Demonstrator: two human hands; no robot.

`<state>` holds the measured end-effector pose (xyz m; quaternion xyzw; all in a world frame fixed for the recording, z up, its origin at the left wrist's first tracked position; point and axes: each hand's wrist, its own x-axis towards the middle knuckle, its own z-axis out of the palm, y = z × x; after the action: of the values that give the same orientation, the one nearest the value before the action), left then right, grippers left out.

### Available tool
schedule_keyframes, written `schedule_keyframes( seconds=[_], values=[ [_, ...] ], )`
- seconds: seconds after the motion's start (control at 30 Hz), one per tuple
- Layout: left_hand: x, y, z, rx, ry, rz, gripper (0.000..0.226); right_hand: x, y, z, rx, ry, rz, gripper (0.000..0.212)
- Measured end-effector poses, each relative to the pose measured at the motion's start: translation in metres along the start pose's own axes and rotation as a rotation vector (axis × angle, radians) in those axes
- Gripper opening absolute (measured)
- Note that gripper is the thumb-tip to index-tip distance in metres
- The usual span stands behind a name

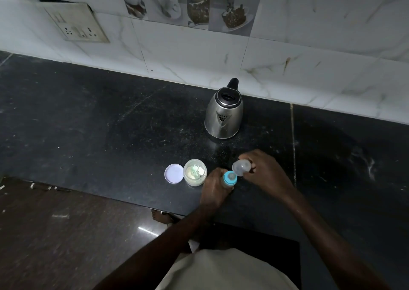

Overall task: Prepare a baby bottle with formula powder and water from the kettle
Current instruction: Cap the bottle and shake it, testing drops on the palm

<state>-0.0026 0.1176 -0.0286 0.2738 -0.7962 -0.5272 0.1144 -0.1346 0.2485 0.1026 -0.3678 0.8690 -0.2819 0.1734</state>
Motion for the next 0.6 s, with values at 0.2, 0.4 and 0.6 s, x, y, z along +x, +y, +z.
schedule_keyframes(
  seconds=[0.2, 0.4, 0.6],
  values=[
    [0.001, -0.001, 0.001, -0.044, -0.006, -0.032, 0.033, 0.001, -0.003, 0.034, -0.176, -0.172, -0.077, 0.041],
    [-0.001, -0.002, 0.001, -0.078, 0.015, 0.000, 0.032, -0.004, -0.007, 0.045, -0.272, -0.137, -0.060, 0.045],
    [0.002, -0.004, 0.002, -0.049, 0.006, -0.003, 0.035, 0.003, -0.003, 0.048, -0.298, -0.179, -0.033, 0.048]
  ],
)
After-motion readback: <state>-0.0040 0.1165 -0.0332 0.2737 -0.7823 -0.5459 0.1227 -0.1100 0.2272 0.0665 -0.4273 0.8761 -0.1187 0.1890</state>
